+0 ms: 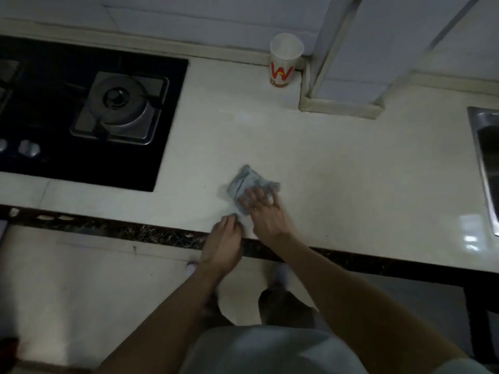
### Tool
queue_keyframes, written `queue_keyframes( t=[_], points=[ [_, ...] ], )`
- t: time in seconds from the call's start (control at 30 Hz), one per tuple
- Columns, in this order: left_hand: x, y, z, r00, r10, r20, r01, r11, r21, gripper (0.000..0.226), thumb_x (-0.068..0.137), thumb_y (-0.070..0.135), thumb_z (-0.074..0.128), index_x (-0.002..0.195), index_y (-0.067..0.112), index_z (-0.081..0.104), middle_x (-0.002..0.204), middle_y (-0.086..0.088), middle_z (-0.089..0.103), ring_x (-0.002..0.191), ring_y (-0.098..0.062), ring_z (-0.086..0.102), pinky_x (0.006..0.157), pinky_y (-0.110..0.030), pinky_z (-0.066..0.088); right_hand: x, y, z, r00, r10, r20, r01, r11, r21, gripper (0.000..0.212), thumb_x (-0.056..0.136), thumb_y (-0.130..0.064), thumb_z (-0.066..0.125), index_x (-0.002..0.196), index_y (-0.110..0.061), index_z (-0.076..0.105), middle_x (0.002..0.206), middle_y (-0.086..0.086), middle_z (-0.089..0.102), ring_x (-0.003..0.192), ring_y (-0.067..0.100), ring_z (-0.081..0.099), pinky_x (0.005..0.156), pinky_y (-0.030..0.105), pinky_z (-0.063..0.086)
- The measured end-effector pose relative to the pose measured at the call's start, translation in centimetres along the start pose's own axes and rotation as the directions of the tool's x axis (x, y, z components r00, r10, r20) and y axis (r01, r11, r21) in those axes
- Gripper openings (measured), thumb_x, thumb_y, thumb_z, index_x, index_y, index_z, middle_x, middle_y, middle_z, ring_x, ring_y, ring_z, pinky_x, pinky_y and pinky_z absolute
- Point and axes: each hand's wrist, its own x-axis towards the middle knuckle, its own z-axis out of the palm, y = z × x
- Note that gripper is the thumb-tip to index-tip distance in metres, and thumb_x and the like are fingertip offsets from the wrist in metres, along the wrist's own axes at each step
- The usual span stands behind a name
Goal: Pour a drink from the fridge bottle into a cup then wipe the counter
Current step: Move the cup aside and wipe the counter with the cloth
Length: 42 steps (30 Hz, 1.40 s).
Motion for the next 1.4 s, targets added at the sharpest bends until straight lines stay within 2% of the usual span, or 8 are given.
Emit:
queue_keyframes(
  t=[0.2,0.4,0.53,0.77,1.0,1.1,1.27,1.4],
  points=[
    [3.8,11.0,0.3,1.0,0.026,-0.002,-0.026,0.993,-0.117,0.046,0.082,0.01,0.055,0.127,-0.002,0.056,0.145,-0.02,0.043,0.13,-0.037,0.042,0.103,-0.043,0.041,-0.6,12.8,-3.0,0.988,0.149,-0.029,-0.149,0.989,0.004,0.061,0.089,-0.016,0.025,0.15,-0.014,0.034,0.158,0.012,0.026,0.148,0.032,0.016,0.12,0.052,0.002],
    [6.0,17.3,0.4,0.99,0.117,0.079,-0.114,0.992,-0.05,0.05,0.09,0.012,0.048,0.139,0.002,0.045,0.156,-0.016,0.027,0.141,-0.033,0.028,0.115,-0.04,0.028,-5.9,26.5,-4.0,0.904,0.422,-0.073,-0.419,0.907,0.047,0.064,0.087,-0.009,0.048,0.149,-0.015,0.033,0.157,0.011,0.029,0.147,0.031,0.018,0.119,0.052,0.009],
    [6.8,18.6,0.6,0.983,0.151,0.101,-0.15,0.989,-0.015,0.04,0.09,0.009,0.05,0.129,0.003,0.054,0.148,-0.015,0.037,0.135,-0.031,0.035,0.109,-0.037,0.033,-13.5,31.6,-3.2,0.789,0.613,-0.041,-0.61,0.79,0.056,0.073,0.081,-0.01,0.057,0.149,-0.014,0.031,0.156,0.013,0.029,0.144,0.033,0.021,0.117,0.053,0.014],
    [6.9,18.8,1.0,0.978,0.168,0.127,-0.171,0.985,0.017,0.035,0.09,0.014,0.049,0.122,0.006,0.06,0.144,-0.009,0.04,0.129,-0.024,0.038,0.106,-0.033,0.039,-23.0,29.2,0.6,0.513,0.859,-0.002,-0.855,0.51,0.093,0.071,0.084,-0.011,0.052,0.15,-0.013,0.029,0.155,0.018,0.029,0.143,0.036,0.023,0.11,0.062,0.017],
    [6.9,18.0,0.2,0.97,0.173,0.172,-0.164,0.984,-0.069,0.037,0.089,0.007,0.048,0.124,0.006,0.06,0.149,-0.006,0.037,0.133,-0.022,0.034,0.106,-0.03,0.039,-21.5,19.0,2.5,0.244,0.966,0.081,-0.948,0.221,0.229,0.064,0.095,-0.017,0.038,0.154,-0.01,0.015,0.16,0.018,0.015,0.148,0.038,0.007,0.115,0.06,0.012],
    [6.8,17.4,-0.1,0.984,0.126,0.129,-0.109,0.985,-0.131,0.036,0.092,0.008,0.048,0.125,0.005,0.059,0.152,-0.006,0.032,0.136,-0.021,0.03,0.108,-0.024,0.035,-18.6,13.6,2.4,0.326,0.939,0.112,-0.916,0.285,0.281,0.062,0.097,-0.018,0.037,0.154,-0.009,0.012,0.16,0.021,0.011,0.148,0.039,0.003,0.116,0.06,0.008],
    [5.4,15.4,-0.2,0.998,-0.062,0.024,0.065,0.985,-0.159,0.032,0.095,0.011,0.045,0.122,0.009,0.062,0.144,-0.005,0.041,0.129,-0.021,0.036,0.107,-0.024,0.035,-14.0,8.5,1.9,0.64,0.765,0.074,-0.758,0.613,0.224,0.068,0.088,-0.027,0.038,0.153,-0.009,0.023,0.157,0.025,0.018,0.146,0.044,0.01,0.116,0.063,0.005],
    [3.6,13.8,-0.4,0.986,-0.167,0.015,0.167,0.972,-0.164,0.028,0.093,0.013,0.047,0.118,0.012,0.061,0.137,-0.006,0.047,0.126,-0.022,0.039,0.108,-0.028,0.034,-10.8,4.4,1.5,0.884,0.457,0.097,-0.465,0.879,0.1,0.071,0.099,-0.038,0.034,0.154,-0.013,-0.004,0.161,0.019,-0.007,0.148,0.039,-0.01,0.112,0.062,-0.016]
  ],
)
